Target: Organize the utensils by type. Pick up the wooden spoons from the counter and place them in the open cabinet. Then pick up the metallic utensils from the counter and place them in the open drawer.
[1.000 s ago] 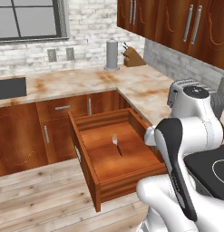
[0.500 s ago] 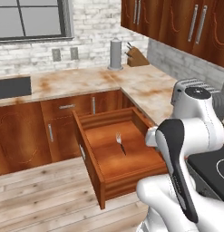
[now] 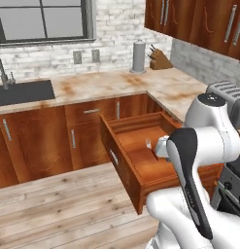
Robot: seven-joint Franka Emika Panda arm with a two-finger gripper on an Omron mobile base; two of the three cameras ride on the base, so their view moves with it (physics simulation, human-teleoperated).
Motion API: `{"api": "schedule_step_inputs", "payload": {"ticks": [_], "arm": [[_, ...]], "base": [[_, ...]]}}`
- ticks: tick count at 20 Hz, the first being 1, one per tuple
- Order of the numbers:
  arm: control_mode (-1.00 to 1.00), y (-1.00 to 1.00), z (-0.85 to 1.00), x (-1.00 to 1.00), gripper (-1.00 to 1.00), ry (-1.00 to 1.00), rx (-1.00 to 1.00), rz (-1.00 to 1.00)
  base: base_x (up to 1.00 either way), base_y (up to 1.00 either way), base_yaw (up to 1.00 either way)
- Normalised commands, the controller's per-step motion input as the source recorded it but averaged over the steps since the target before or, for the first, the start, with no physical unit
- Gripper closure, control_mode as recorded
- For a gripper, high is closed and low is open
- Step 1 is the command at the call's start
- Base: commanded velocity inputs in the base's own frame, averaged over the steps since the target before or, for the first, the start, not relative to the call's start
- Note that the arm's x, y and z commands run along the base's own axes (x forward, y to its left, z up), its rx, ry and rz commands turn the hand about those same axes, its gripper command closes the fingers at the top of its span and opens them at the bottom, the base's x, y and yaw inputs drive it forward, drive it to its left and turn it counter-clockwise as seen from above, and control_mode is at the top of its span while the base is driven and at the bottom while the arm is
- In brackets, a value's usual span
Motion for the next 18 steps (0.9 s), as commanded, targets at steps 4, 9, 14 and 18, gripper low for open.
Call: {"api": "schedule_step_inputs", "payload": {"ticks": [4, 9, 14, 18], "arm": [[1.0, 0.0, 0.0, 0.0, -1.0, 0.0, 0.0, 0.0], [1.0, 0.0, 0.0, 0.0, -1.0, 0.0, 0.0, 0.0], [1.0, 0.0, 0.0, 0.0, -1.0, 0.0, 0.0, 0.0], [1.0, 0.0, 0.0, 0.0, -1.0, 0.0, 0.0, 0.0]], "base": [[-0.17, 0.63, 0.0], [-0.48, 0.52, 0.21], [-0.41, 0.67, 0.2], [-0.17, 0.79, 0.24]]}}
